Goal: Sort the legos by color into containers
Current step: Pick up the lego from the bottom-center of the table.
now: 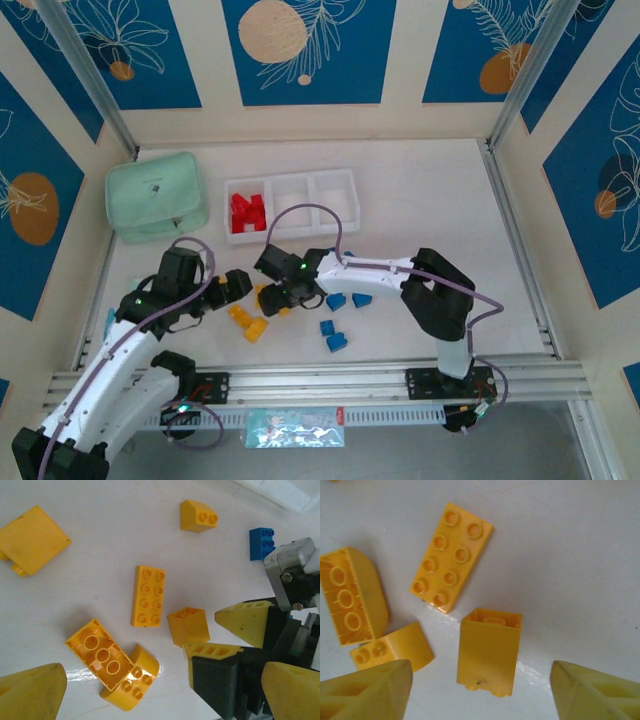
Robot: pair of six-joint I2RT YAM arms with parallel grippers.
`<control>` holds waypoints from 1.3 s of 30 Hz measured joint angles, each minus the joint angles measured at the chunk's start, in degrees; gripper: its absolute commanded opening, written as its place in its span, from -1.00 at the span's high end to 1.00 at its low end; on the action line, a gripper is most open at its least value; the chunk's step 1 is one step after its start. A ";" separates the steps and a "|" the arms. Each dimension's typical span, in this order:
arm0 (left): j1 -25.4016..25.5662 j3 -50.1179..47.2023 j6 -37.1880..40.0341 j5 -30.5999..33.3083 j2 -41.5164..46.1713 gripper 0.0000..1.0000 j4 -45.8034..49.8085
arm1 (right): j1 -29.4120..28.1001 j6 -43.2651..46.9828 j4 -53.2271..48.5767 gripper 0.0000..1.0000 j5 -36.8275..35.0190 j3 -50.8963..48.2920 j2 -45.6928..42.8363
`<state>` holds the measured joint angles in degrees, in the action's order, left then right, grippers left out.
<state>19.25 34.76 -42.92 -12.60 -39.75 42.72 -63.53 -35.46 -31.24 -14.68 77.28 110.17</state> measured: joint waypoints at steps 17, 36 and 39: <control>0.00 -1.31 -2.71 1.33 0.33 -0.99 -2.19 | 0.11 2.23 2.10 0.10 -0.39 -0.39 1.42; 0.00 -1.31 -2.08 1.70 2.03 -0.99 -3.72 | 4.63 5.11 1.51 0.42 -1.05 -0.72 -4.15; 0.00 -1.29 -2.03 1.70 0.83 -0.99 -5.40 | 6.88 7.02 1.29 0.42 -1.51 1.31 -5.40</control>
<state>19.25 33.47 -44.95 -10.90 -38.92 37.32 -56.64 -28.45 -29.95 -16.19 78.59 104.77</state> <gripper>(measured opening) 0.993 0.310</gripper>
